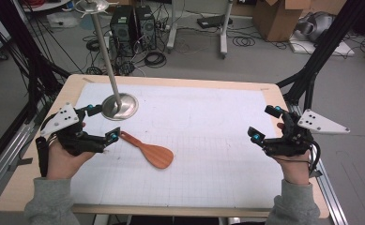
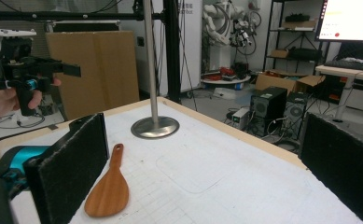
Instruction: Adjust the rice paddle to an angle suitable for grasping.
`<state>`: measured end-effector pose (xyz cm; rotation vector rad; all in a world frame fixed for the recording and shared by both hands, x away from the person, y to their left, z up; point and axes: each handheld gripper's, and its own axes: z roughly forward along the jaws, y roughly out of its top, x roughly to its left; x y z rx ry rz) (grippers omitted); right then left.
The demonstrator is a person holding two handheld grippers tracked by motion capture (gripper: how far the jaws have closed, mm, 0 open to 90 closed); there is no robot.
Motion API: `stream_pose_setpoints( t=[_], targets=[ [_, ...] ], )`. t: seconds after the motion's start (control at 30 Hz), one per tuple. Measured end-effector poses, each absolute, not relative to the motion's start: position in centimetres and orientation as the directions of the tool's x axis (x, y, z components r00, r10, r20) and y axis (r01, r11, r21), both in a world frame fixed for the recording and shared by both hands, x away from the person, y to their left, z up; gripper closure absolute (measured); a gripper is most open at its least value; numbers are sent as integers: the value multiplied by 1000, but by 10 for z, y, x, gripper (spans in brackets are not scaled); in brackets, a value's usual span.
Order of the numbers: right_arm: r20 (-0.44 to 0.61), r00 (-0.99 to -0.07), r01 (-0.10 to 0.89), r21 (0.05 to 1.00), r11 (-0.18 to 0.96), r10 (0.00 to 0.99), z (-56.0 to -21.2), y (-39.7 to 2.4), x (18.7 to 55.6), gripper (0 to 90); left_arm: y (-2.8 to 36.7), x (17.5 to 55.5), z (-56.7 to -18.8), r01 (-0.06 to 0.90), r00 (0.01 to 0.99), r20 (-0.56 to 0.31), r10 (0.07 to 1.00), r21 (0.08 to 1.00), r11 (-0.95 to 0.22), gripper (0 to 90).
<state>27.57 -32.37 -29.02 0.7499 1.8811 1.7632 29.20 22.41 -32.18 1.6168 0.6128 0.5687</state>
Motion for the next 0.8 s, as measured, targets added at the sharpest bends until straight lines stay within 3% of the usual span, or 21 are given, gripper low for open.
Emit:
stream_pose_setpoints(
  t=[0.1,0.17,0.3,0.4,0.5,0.8],
  targets=[
    [40,-750,80,996,31,660,-290,-324,275,2,223,292,-323,67,740,30,672,991,-118,19],
    [33,-757,74,997,35,653,-290,-323,275,2,222,292,-324,78,734,31,678,988,-131,99],
    [22,-767,64,997,42,641,-290,-321,274,2,218,294,-328,93,739,41,673,982,-162,172],
    [11,-771,58,997,53,636,-290,-320,274,2,215,295,-330,98,742,49,669,979,-180,287],
    [16,-771,63,997,52,637,-290,-320,274,2,211,294,-332,78,755,73,652,977,-199,467],
    [15,-769,67,996,58,639,-291,-321,272,2,199,300,-340,121,752,60,656,966,-227,735]
  ],
)
